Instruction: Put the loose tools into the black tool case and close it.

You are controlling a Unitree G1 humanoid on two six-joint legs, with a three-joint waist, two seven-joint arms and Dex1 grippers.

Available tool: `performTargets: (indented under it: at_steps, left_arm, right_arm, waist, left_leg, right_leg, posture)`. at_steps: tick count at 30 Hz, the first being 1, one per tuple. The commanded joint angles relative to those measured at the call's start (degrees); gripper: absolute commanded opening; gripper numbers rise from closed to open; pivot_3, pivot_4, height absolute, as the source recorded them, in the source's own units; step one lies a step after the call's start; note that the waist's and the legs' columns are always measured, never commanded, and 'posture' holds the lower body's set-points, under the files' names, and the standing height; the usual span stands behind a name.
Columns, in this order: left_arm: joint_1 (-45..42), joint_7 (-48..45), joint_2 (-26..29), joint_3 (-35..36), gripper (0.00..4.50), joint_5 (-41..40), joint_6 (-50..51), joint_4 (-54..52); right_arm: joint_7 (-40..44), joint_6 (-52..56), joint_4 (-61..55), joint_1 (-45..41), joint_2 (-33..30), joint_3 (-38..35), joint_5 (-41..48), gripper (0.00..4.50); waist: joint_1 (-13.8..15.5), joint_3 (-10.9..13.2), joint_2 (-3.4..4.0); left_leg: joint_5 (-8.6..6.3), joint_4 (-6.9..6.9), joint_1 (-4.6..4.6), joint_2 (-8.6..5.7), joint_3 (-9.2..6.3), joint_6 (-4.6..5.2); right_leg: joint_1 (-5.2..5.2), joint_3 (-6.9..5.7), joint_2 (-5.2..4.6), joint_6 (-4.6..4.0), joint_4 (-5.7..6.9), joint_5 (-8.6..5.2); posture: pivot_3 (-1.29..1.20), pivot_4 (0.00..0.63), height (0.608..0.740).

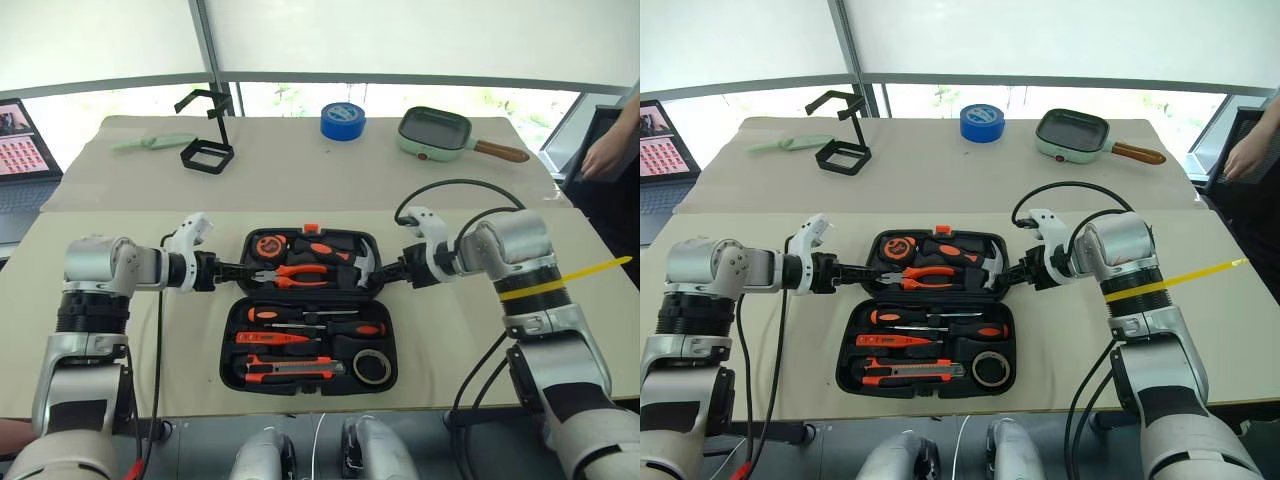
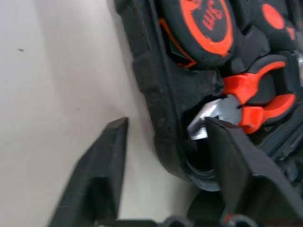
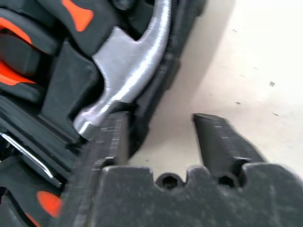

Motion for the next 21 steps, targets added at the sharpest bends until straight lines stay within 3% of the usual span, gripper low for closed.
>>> performTargets:
  at_steps: [1,3,4,11,16,21]
  left_arm:
    - [-0.67,0.92,-0.97,2.94,1.06,-1.04,0.18,1.14]
    - [-0.23,1.4,-1.98,5.16,0.22,-1.67,-1.52,1.19]
    - [0.07,1.54,-2.38,6.24,0.01,-1.94,-2.67,1.06]
    - [4.78,0.13,-3.62,12.18,0.01,-2.99,-12.82,-2.3]
    - [13.53,-8.65,-6.51,14.92,0.01,-2.91,-38.08,-10.35]
    - [27.02,-14.59,-9.57,13.14,0.01,3.71,-67.7,-17.51]
  right_arm:
    - [-1.8,1.75,1.29,0.33,0.02,-2.09,0.3,0.88]
    - [-3.09,0.66,0.89,1.09,1.16,-5.1,0.85,0.05]
    - [-3.52,-0.22,0.58,1.41,1.73,-6.65,1.28,0.0]
    - [-2.54,-16.88,-8.85,7.45,2.87,-12.42,2.96,0.0]
    - [1.64,-34.9,-20.74,15.89,1.17,-10.45,1.17,0.0]
    - [1.85,-70.58,-24.83,30.17,-3.36,-7.7,-11.08,0.0]
  waist:
    - [0.0,0.0,0.0]
    - [0.0,-0.02,-0.03]
    - [0.0,-0.02,-0.03]
    - [-0.2,-0.01,-0.04]
    - [-0.3,0.04,-0.02]
    - [-0.06,0.06,-0.03]
  left_leg:
    - [0.01,0.01,0.01,-0.01,-0.01,0.0]
    - [0.04,0.02,0.03,-0.05,-0.01,0.03]
    - [0.04,0.02,0.05,-0.06,-0.01,0.04]
    - [0.05,-0.01,0.07,-0.19,0.01,-0.16]
    - [0.07,-0.12,-0.07,-0.18,0.03,-0.19]
    - [0.17,-0.12,-0.49,-0.23,0.14,-0.03]
  right_leg:
    - [0.03,0.0,-0.04,0.0,0.0,0.0]
    - [0.04,0.01,-0.18,-0.01,0.04,0.01]
    - [0.07,-0.01,-0.38,0.0,0.03,0.02]
    - [-0.03,-0.01,-0.62,0.03,0.3,0.03]
    - [-0.26,-0.02,-0.6,-0.03,0.4,0.01]
    - [-0.58,-0.06,-0.57,-0.02,0.21,0.0]
  posture:
    - [0.0,0.15,0.74]
    - [0.0,0.15,0.74]
    - [0.0,0.15,0.74]
    - [0.0,0.15,0.74]
    - [0.0,0.15,0.74]
    - [0.0,0.15,0.74]
